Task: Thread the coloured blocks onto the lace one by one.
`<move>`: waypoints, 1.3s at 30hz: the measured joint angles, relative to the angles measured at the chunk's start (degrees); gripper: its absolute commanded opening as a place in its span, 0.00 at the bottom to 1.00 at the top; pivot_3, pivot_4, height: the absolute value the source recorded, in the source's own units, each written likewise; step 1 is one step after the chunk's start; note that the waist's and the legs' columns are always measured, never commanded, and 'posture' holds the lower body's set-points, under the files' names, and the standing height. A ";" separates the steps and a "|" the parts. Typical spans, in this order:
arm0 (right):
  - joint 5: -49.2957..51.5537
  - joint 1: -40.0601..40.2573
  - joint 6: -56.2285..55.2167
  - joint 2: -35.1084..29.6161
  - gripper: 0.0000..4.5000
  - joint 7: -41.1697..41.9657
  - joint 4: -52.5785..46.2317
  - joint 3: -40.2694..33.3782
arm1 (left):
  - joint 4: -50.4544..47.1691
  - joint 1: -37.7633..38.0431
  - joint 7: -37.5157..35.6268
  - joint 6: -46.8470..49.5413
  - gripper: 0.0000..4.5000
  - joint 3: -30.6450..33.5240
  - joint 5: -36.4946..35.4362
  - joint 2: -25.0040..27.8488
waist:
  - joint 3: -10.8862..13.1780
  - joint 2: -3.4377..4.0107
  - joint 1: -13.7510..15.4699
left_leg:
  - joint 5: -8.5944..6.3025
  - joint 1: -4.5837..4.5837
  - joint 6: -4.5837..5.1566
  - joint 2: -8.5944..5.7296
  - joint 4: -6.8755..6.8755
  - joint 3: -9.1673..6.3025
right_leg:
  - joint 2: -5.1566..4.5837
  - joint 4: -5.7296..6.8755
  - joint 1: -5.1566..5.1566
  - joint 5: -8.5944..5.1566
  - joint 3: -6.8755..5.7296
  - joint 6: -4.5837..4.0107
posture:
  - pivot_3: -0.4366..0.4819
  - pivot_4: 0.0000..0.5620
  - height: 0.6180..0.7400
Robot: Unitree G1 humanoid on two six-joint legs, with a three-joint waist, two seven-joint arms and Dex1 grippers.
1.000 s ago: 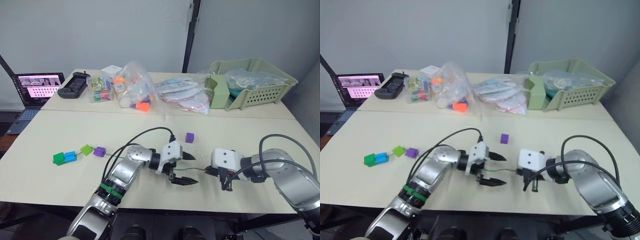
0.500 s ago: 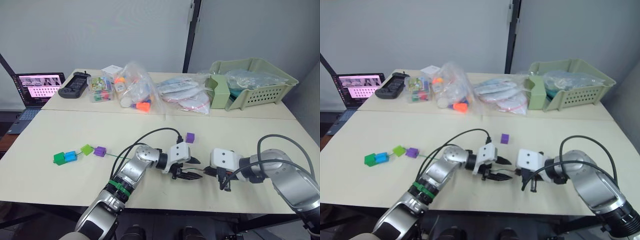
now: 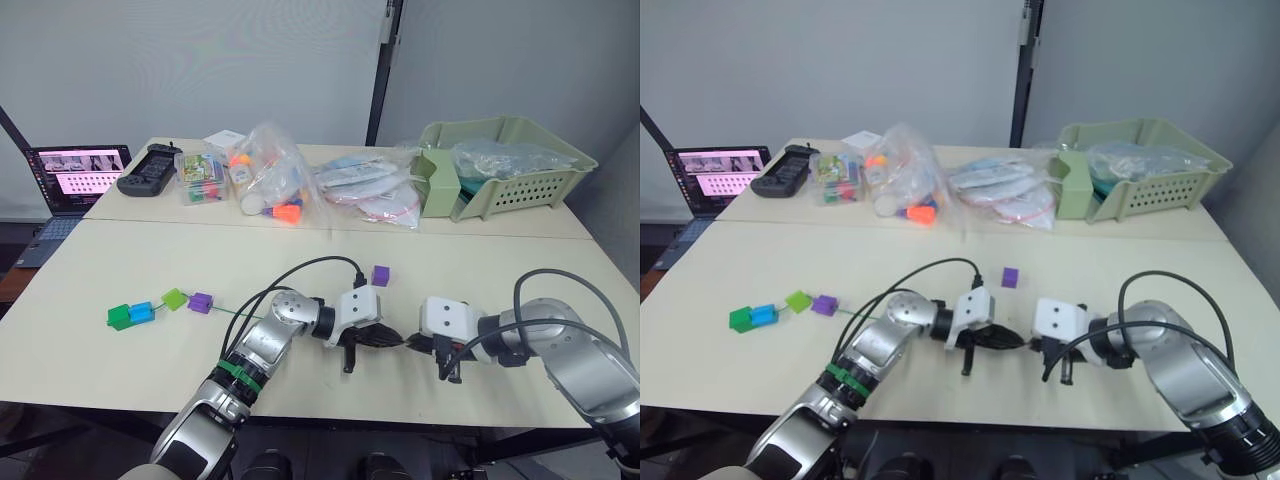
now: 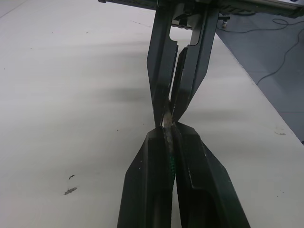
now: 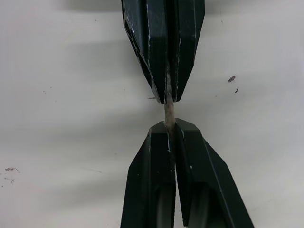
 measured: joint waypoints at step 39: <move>7.96 -8.09 5.21 32.94 1.00 -35.71 20.77 -12.36 | -10.67 8.56 3.82 5.97 0.00 5.53 -1.06 10.91 | -0.02 0.05 -0.38 | 0.01 0.02 -0.02 -0.01 -0.08 -0.17 | -0.02 0.12 -0.04 0.02 -0.01 -0.01 | 0.48 0.27 0.95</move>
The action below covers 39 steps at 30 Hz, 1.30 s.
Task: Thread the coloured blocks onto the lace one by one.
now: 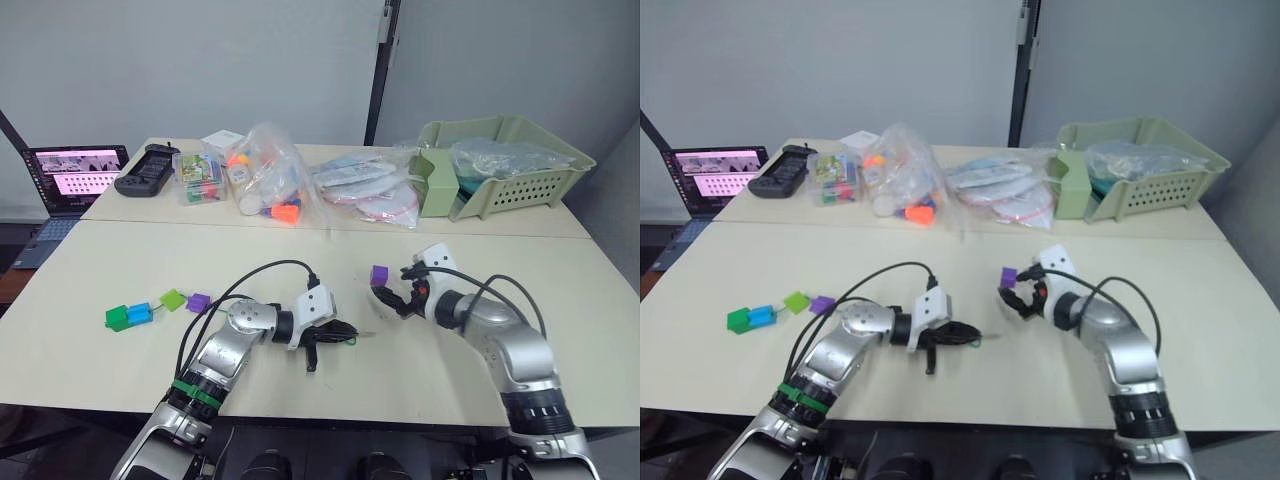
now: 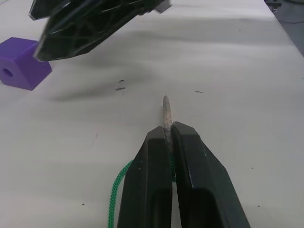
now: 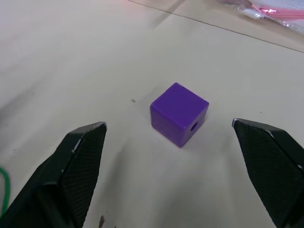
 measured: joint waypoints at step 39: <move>-1.06 5.48 5.97 8.20 0.27 -15.18 -10.10 -3.07 | 0.20 -0.81 -1.09 -0.13 0.00 -1.06 -0.82 -1.62 | -0.01 0.02 -0.81 | 0.00 0.01 0.00 0.00 -0.17 -0.37 | 0.03 0.00 -0.04 0.06 -0.03 -0.06 | 0.48 0.27 0.95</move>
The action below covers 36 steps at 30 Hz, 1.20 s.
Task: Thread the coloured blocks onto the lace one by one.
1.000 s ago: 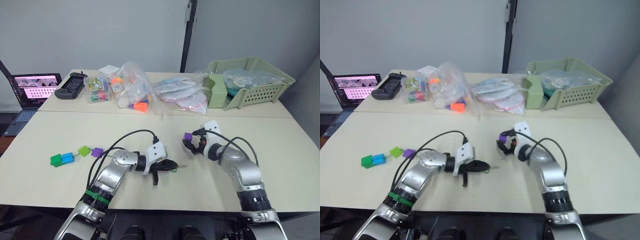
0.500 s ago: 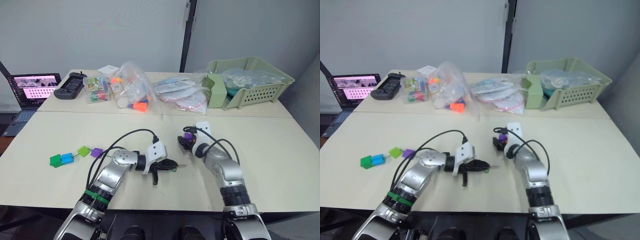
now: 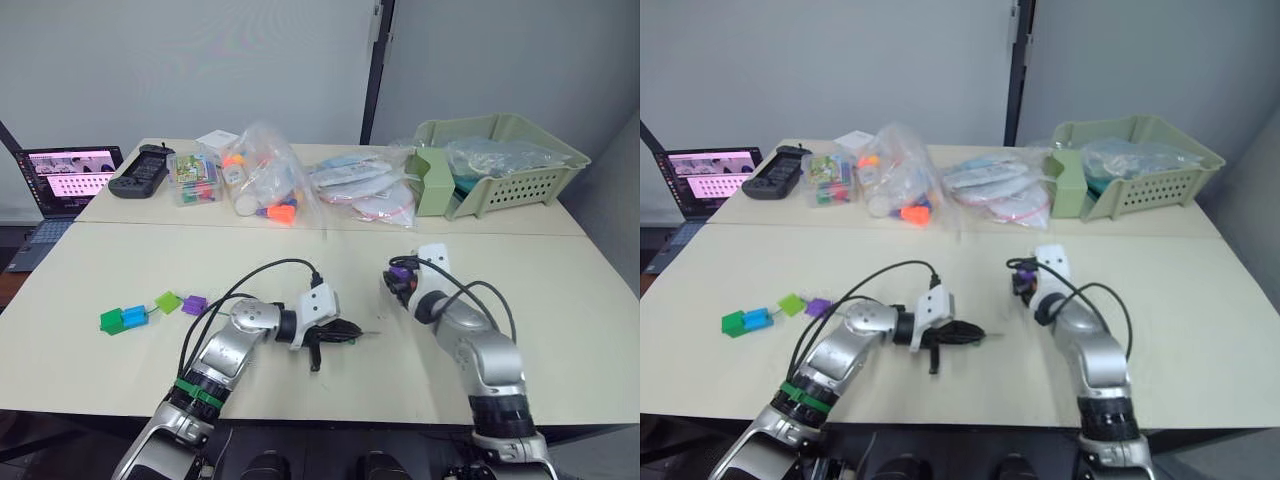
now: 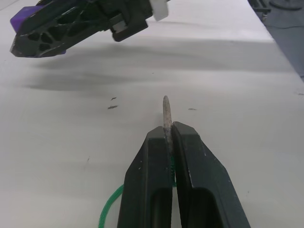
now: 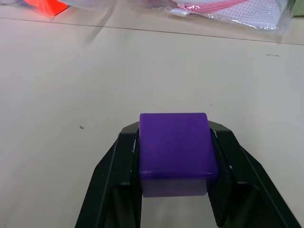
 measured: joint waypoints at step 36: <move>25.76 15.84 25.19 -21.53 1.00 17.84 -28.73 -22.86 | 8.79 -3.82 -4.75 -5.81 0.00 -1.91 0.20 -4.25 | 0.01 0.01 0.18 | 0.00 -0.02 0.00 0.02 0.05 0.00 | 0.07 -0.38 0.21 -0.06 0.00 0.06 | 0.48 0.27 0.95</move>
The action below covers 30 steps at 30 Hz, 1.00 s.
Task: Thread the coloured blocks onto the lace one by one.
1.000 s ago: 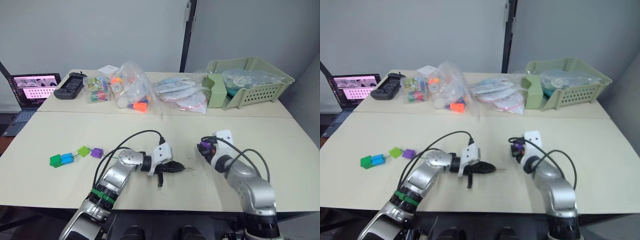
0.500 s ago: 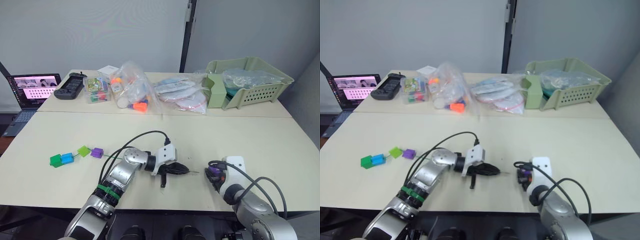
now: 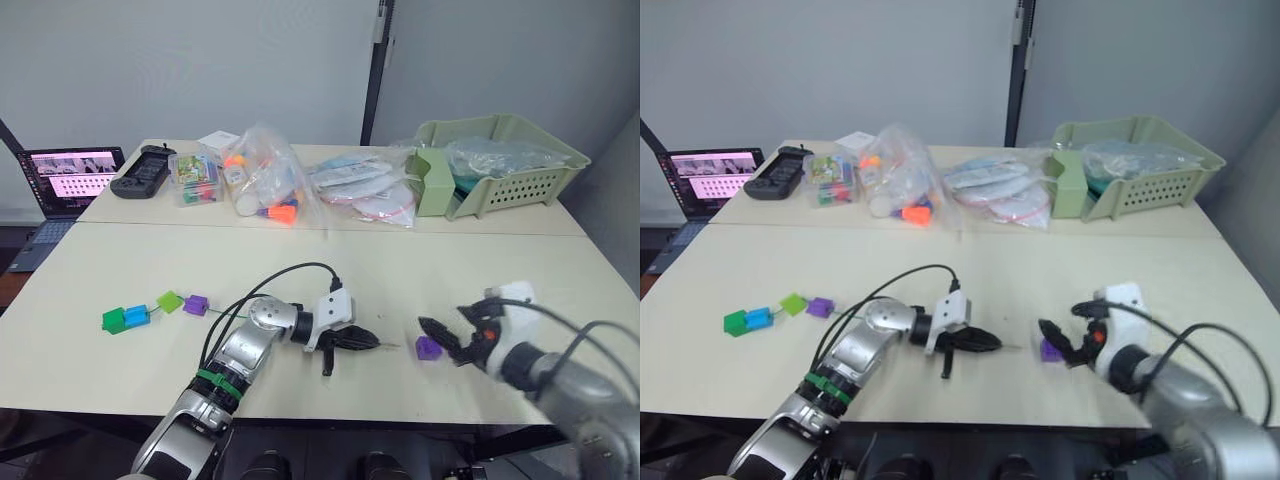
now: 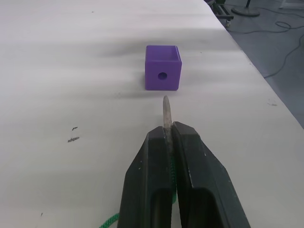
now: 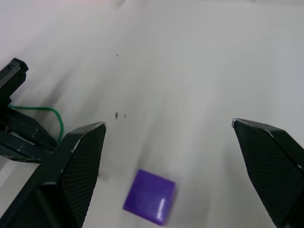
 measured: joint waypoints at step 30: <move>-30.87 -15.78 -51.19 -24.07 0.51 41.92 31.54 40.40 | -0.79 0.04 2.34 0.15 0.00 -1.31 0.41 -1.54 | 0.03 0.05 0.83 | 0.00 -0.01 -0.01 -0.03 0.07 0.46 | -0.07 0.02 -0.06 -0.02 0.08 0.04 | 0.48 0.27 0.95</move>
